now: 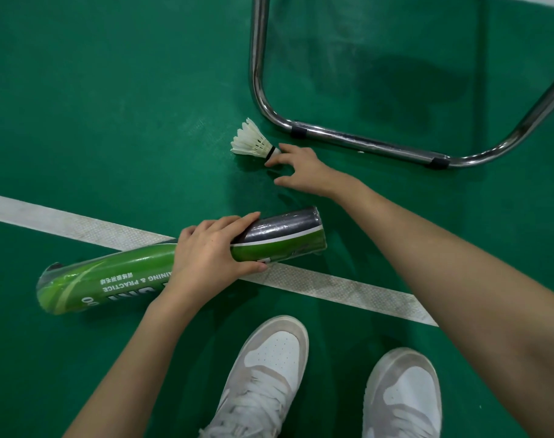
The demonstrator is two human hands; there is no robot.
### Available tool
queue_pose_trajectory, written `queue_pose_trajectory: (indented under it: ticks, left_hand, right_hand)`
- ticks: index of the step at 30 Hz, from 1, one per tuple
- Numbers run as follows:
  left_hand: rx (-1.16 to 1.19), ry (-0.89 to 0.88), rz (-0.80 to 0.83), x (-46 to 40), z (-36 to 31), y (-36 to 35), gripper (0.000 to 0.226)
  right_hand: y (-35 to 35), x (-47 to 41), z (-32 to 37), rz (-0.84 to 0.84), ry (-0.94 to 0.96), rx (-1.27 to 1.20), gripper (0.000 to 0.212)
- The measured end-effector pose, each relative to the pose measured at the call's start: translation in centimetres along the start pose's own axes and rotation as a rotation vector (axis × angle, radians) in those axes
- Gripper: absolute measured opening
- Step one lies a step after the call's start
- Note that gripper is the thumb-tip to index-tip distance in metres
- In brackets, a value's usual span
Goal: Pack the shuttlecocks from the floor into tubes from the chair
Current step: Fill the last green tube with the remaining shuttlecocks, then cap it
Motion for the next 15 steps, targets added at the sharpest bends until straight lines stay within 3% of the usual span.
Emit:
queue_pose_trajectory:
  ticks: [8,15]
  left_hand:
    - [0.0,-0.01,-0.004,0.3,-0.2,-0.2,0.083]
    - [-0.003,-0.013,0.015,0.8,-0.5,-0.7,0.085]
  right_hand:
    - [0.0,1.0,0.2,-0.02,0.03,0.029,0.046]
    - [0.3,8.5,-3.8,-0.157,-0.069,-0.052,0.041]
Point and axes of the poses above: each hand's wrist, its own x-axis away from the middle knuckle, its own y-axis out of the back of the hand, z = x × y, the point moved 7 cm from there along -x, towards the middle knuckle, and after that the axes turned 5 degrees about x, right-handed, at the moved point
